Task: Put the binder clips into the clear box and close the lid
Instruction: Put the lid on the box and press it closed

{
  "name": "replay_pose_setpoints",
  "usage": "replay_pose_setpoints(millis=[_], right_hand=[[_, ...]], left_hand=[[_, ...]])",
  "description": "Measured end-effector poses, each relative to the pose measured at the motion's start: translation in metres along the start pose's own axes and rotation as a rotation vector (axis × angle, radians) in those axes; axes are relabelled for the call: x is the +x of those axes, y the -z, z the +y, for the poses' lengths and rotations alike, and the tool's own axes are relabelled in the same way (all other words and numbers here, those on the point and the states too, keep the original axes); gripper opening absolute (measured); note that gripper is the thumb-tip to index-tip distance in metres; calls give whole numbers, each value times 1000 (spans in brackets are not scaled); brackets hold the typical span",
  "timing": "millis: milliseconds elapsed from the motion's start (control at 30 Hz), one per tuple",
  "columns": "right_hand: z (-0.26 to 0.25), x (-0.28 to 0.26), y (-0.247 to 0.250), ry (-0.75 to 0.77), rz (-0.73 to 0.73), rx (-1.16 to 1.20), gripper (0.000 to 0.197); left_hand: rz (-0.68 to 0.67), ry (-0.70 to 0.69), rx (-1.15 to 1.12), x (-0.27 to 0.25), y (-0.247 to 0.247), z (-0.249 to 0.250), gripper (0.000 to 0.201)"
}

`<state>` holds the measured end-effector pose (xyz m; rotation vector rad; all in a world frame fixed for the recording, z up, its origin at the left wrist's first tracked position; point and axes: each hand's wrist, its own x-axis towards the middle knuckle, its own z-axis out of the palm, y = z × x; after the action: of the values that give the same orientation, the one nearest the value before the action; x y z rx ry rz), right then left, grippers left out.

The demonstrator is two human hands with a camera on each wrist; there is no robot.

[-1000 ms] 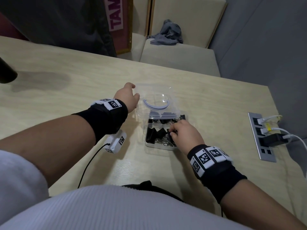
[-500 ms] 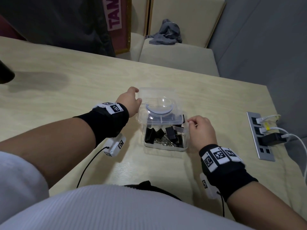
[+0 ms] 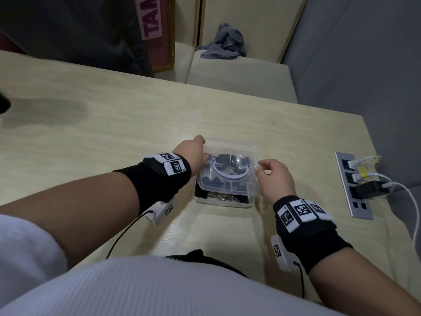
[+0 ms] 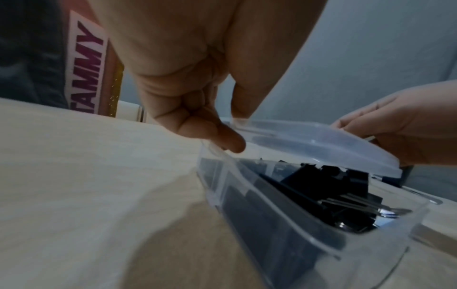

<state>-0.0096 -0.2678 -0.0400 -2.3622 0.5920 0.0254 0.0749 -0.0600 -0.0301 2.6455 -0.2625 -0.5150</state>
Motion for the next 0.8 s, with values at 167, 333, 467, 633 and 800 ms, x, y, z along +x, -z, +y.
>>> replay_pose_setpoints(millis=[167,333,467,633,800], right_hand=[[2,-4,-4,4,47,3,24],[-4,-9,-9,58,37,-67,23],[-11,-14,-15,22,41,-119,20],[-14,-15,-16,-28,20,-141,16],[-16,-14,-14,-42,11,-98,18]], left_hand=[[-18,-14,148,-6,6,4,36],[-17,-7,157,-4,11,5,36],[-24,-37,143,-6,11,6,38],[4,24,85,-9,15,-1,42],[-53,60,152,-10,17,-3,37]])
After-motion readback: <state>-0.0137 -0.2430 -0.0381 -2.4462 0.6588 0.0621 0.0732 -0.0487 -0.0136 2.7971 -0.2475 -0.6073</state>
